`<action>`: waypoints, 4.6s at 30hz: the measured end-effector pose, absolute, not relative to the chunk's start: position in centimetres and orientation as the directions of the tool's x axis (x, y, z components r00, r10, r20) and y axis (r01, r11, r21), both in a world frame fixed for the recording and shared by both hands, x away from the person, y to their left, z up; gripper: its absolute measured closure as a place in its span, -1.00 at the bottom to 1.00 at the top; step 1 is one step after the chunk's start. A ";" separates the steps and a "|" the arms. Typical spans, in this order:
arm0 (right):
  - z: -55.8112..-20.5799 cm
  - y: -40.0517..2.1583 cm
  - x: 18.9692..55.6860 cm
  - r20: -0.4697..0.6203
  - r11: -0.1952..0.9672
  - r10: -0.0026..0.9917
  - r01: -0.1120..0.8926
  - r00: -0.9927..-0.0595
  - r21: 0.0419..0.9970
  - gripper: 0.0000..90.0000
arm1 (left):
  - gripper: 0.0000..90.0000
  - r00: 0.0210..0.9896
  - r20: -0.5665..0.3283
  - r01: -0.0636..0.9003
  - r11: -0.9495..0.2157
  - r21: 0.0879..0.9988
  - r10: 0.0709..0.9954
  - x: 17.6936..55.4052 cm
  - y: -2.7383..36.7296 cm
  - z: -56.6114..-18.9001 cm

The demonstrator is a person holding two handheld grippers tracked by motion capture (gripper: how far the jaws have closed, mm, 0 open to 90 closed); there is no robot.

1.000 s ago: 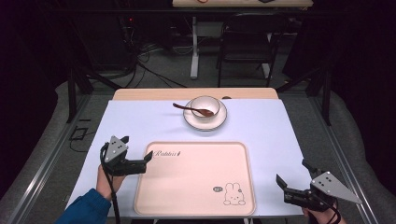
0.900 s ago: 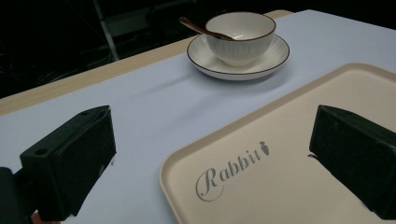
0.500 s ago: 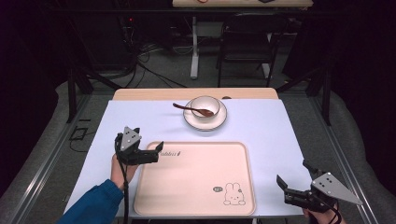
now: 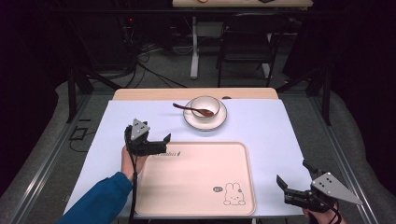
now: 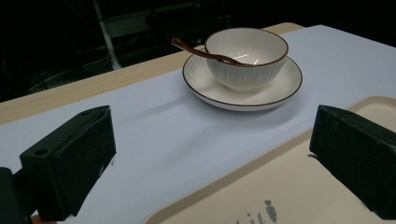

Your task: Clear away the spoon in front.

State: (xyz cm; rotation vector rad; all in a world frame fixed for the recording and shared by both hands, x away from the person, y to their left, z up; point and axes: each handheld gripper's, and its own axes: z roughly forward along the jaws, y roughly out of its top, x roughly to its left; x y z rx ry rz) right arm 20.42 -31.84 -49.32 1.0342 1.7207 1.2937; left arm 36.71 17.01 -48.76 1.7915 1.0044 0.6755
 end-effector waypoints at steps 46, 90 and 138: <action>-49.3 -31.9 20.4 -0.087 0.166 0.909 0.164 -0.408 0.972 -0.98 | -0.90 0.338 -0.153 0.449 -0.017 0.893 0.929 47.0 11.2 -50.0; -49.4 -31.9 20.5 -0.088 0.169 0.908 0.166 -0.410 0.972 -0.98 | 0.01 0.258 -0.244 0.457 0.105 0.883 0.935 50.1 10.5 -51.3; -49.4 -31.9 20.4 -0.082 0.161 0.909 0.165 -0.408 0.973 -0.99 | 0.65 0.316 -0.279 0.387 0.145 0.910 0.907 50.3 9.7 -49.7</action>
